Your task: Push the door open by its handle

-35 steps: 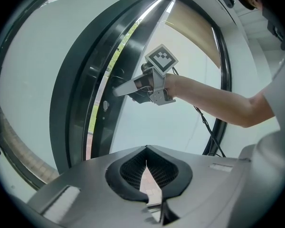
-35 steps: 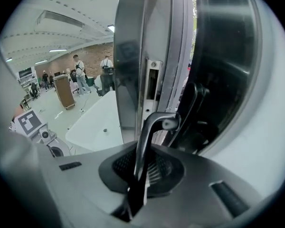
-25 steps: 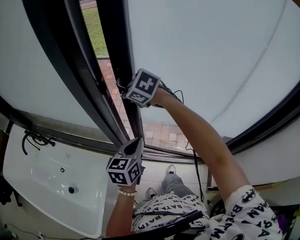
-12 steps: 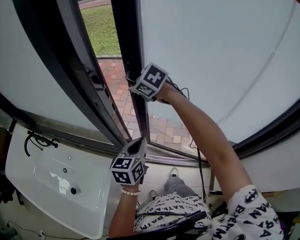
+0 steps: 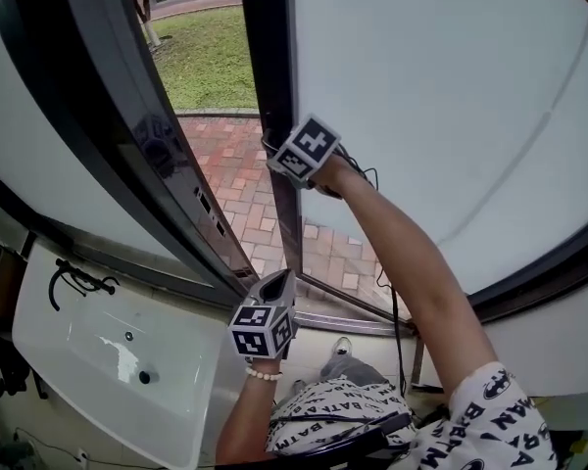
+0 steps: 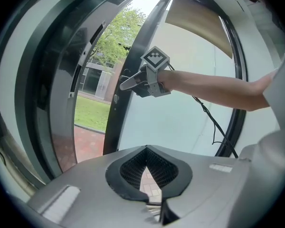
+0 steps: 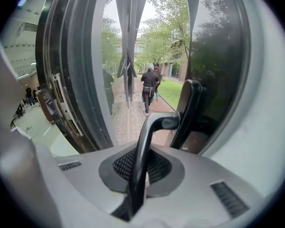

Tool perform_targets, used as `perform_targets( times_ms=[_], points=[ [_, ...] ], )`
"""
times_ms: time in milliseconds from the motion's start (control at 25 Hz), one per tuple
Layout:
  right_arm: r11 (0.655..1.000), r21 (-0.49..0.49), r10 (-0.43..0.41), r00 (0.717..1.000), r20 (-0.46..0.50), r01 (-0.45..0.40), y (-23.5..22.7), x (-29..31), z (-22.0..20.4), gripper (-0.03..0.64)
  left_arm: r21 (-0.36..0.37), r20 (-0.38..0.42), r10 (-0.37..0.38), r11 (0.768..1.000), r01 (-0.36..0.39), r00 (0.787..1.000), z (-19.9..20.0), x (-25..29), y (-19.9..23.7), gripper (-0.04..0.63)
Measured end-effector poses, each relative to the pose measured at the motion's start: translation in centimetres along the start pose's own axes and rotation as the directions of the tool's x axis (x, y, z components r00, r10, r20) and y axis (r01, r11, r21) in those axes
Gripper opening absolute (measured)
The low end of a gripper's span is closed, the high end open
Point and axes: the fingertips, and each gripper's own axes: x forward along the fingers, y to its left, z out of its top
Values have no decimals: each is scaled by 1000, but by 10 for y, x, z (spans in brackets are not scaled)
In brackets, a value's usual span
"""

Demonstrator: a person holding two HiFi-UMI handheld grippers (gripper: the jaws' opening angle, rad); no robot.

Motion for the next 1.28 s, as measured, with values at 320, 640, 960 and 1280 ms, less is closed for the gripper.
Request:
perform_targets(
  times_ms=[320,640,960,1280],
  points=[
    [998,63,-27,1000,6,26,-56,2,-3,17,-22,-8,15,1000,-15,1000,11,33,0,-11],
    [992,117,-50,999,7,49,-109,4,-6,15,-43,-41,69,997,-71,997,17,65,11,-11],
    [979,182,-92,996,17,88,-164,0,-15,14,-47,-53,71,996,-73,996,25,103,4,-11],
    [960,246,-145,989,18,136,-220,-5,-27,12,-46,-58,54,997,-56,997,37,158,-11,-11]
  ],
)
